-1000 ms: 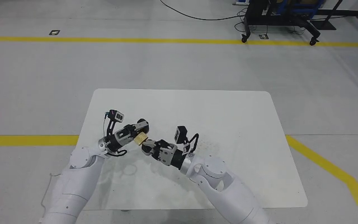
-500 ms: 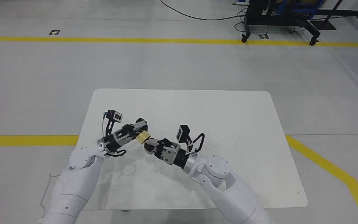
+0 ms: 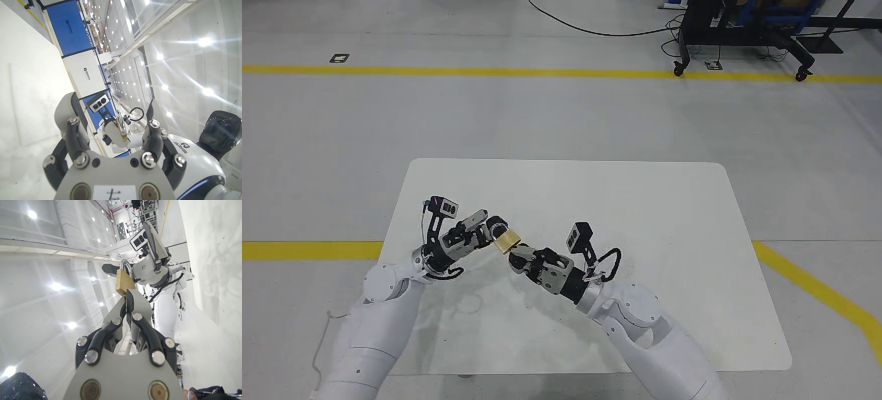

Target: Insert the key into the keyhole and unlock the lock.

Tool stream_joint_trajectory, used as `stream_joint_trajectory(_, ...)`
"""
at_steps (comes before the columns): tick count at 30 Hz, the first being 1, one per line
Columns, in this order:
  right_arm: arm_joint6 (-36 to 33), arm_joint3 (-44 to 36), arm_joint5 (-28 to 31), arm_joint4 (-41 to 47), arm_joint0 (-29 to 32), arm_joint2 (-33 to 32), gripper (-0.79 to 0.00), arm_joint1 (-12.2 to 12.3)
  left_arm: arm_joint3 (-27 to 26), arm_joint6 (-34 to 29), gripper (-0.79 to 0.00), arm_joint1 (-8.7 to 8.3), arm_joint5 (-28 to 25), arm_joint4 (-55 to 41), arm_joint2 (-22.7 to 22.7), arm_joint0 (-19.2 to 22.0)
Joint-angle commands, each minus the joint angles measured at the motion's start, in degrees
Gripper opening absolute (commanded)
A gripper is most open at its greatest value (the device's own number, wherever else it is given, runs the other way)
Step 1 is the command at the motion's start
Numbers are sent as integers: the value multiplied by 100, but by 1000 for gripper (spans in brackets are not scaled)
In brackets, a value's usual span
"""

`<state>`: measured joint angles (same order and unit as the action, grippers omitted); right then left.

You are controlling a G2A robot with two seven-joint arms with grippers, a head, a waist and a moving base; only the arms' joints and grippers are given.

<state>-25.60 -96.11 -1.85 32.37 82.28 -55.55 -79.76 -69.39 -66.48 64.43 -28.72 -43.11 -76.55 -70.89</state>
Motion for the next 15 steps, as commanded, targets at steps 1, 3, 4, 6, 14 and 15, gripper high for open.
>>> stream_joint_trajectory(1, 13, -54, 79, -79, 60, -57, -785, 19, -10, -72, 0, -1, -17, 0, 2, 4)
stream_joint_trajectory(3, 27, -108, 179, -231, 122, -112, -785, 42, -43, -184, -129, 0, -44, 72, 40, 18)
stream_joint_trajectory(4, 14, -126, 196, -288, 146, -129, -785, 52, -56, -224, -268, 1, -69, 119, 60, 28)
stream_joint_trajectory(6, 40, -158, 247, -407, 182, -176, -785, 70, -87, -280, -400, 2, -120, 242, 106, 49)
stream_joint_trajectory(14, -46, -194, 91, -524, 222, -214, -785, 111, -152, -273, -493, 4, -264, 515, 187, 62)
stream_joint_trajectory(15, 2, -180, 64, -464, 220, -227, -785, 108, -166, -299, -505, 2, -292, 540, 190, 61)
